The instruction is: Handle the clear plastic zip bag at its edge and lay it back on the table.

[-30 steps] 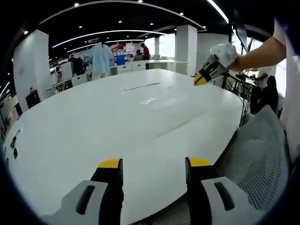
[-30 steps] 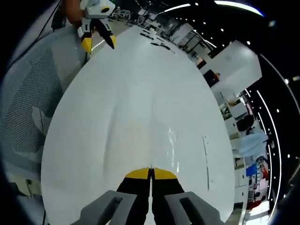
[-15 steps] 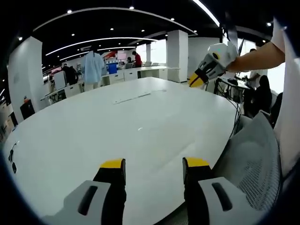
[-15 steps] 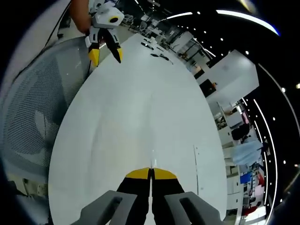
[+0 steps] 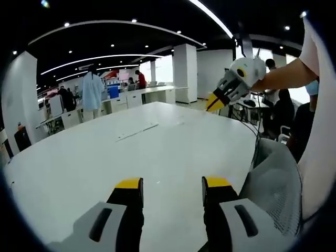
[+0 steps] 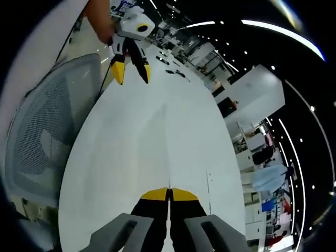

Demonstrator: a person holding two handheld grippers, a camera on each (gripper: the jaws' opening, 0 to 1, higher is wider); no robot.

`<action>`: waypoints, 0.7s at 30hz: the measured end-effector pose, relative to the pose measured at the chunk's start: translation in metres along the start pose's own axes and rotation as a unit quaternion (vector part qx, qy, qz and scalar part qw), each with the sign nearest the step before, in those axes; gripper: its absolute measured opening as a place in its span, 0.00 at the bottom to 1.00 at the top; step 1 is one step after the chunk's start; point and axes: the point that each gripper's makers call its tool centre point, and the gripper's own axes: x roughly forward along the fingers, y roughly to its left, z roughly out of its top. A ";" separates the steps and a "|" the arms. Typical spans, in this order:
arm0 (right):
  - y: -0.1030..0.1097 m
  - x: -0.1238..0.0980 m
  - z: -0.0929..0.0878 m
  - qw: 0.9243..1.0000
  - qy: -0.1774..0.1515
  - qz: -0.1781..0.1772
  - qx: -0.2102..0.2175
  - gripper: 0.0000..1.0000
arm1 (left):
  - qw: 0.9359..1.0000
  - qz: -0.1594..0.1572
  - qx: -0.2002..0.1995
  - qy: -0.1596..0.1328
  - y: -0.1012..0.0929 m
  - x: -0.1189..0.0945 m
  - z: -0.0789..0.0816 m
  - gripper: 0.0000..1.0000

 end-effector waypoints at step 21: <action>-0.013 -0.034 0.044 0.999 -0.041 -0.014 -0.027 0.00 | 0.997 -0.056 0.036 -0.048 -0.008 0.004 0.065 0.31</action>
